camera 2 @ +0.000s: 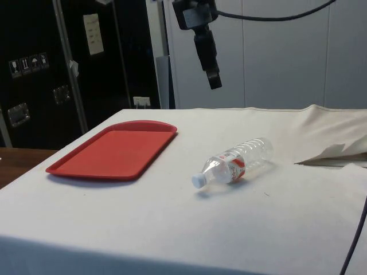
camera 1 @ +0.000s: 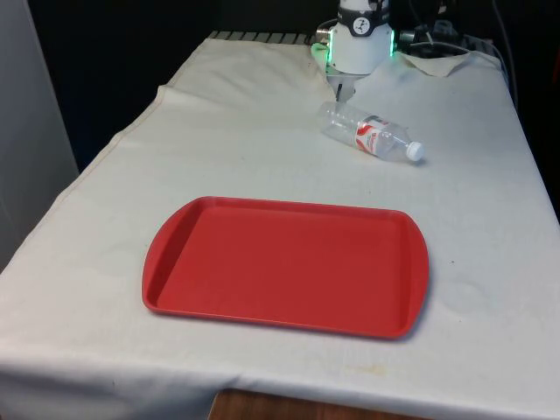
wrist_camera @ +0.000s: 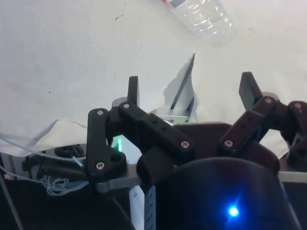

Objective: Place the bottle upright on the tray.

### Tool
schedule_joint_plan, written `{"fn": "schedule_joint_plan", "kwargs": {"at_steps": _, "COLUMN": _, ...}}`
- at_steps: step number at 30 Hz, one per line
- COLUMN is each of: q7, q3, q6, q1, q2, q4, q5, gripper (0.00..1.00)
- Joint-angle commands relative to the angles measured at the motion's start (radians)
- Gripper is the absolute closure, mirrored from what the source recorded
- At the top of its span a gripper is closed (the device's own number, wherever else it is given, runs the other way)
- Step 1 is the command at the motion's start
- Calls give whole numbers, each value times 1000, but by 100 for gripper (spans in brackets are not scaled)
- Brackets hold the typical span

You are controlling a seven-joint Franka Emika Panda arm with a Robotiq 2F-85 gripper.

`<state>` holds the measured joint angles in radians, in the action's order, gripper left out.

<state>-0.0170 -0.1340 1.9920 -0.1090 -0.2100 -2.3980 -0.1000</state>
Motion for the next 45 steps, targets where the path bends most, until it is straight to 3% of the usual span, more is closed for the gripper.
{"fn": "schedule_joint_plan", "kwargs": {"at_steps": 1, "q7": 3, "q3": -2, "q6": 13, "q1": -1, "q2": 3, "q4": -4, "q5": -5, "gripper": 0}}
{"fn": "schedule_joint_plan", "kwargs": {"at_steps": 21, "q7": 30, "q3": -28, "q6": 29, "q1": 0, "q2": 55, "q4": -12, "q5": -18, "gripper": 0}}
{"fn": "schedule_joint_plan", "kwargs": {"at_steps": 45, "q7": 20, "q3": -88, "q6": 12, "q1": -2, "q2": 128, "q4": -1, "q5": -89, "gripper": 0}}
